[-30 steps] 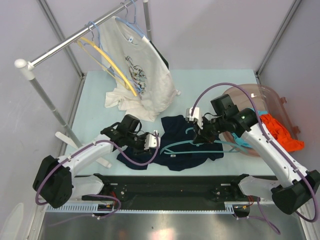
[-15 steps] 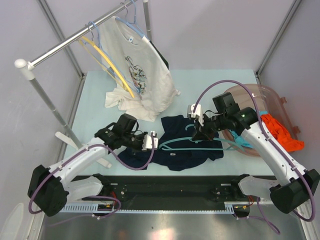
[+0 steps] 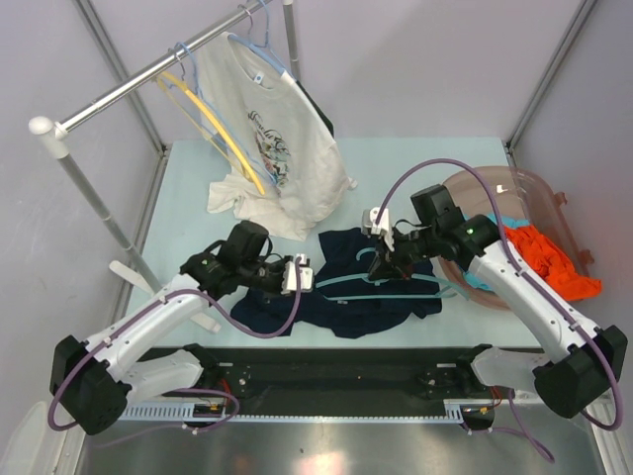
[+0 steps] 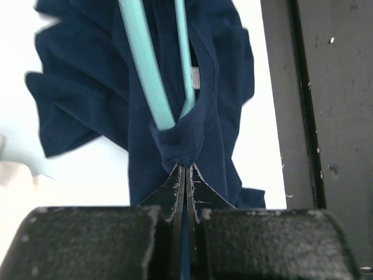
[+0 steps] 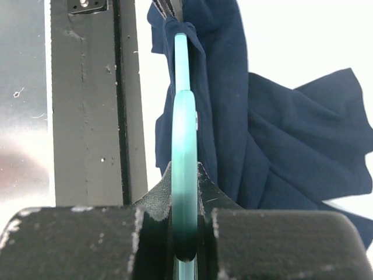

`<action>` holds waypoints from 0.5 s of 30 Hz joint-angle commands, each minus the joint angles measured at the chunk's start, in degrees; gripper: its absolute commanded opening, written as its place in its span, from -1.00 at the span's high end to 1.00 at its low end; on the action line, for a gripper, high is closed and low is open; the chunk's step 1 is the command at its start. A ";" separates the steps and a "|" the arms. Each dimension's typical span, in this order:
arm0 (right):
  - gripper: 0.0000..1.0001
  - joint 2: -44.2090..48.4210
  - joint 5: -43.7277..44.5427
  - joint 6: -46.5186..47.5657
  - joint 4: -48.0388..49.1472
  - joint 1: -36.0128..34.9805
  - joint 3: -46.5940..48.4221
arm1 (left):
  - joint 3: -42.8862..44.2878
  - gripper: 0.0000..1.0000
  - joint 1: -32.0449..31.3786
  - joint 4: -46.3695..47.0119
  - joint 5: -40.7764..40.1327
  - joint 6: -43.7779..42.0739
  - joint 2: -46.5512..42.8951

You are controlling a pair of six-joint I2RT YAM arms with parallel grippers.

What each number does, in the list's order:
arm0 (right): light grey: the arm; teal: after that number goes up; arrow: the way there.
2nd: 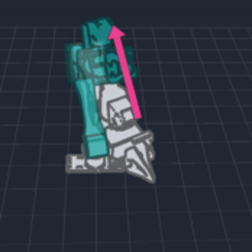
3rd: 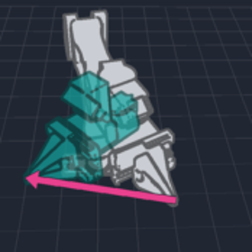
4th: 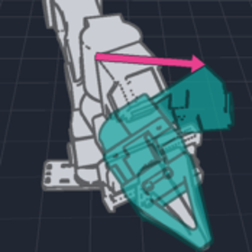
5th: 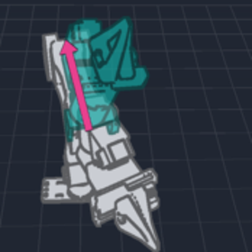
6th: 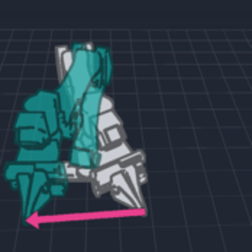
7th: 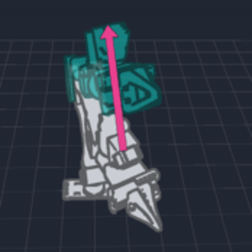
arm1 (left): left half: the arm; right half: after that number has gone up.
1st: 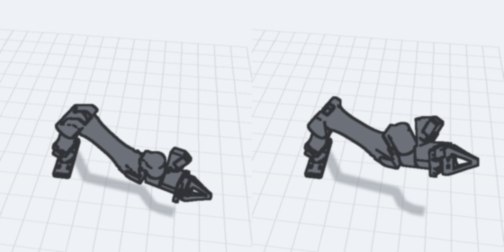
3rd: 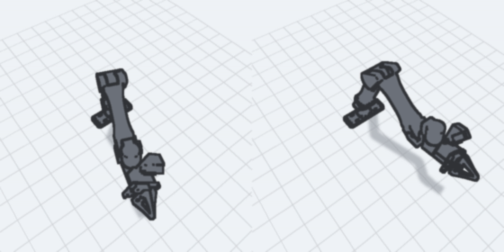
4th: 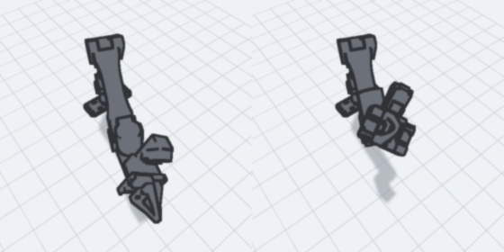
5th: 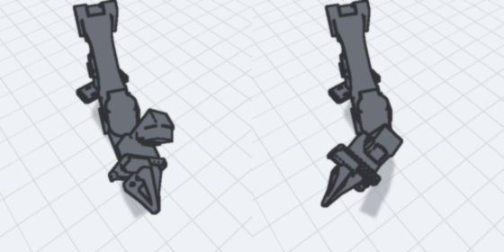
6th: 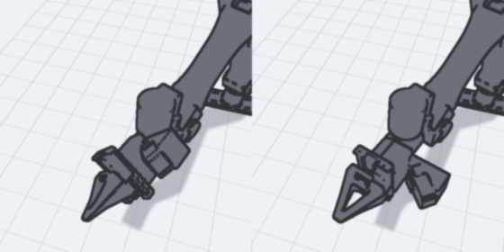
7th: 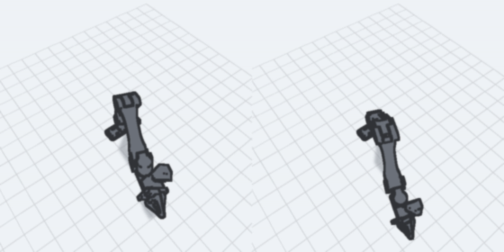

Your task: Place the t-shirt on the hanger

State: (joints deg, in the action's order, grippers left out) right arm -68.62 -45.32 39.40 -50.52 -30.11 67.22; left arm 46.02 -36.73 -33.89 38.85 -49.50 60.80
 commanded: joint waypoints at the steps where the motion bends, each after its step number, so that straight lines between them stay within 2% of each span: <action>1: 1.00 -0.63 -1.18 -1.08 6.83 -2.50 -1.56 | 4.86 0.99 -1.85 1.37 3.07 2.47 -1.73; 15: 1.00 -6.79 -1.44 -4.86 20.28 -9.70 -2.18 | 6.19 0.99 -4.31 6.29 3.07 7.74 -0.33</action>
State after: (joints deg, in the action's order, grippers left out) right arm -74.30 -44.84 35.51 -38.35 -37.71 64.51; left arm 49.25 -40.10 -31.09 39.29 -44.93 60.10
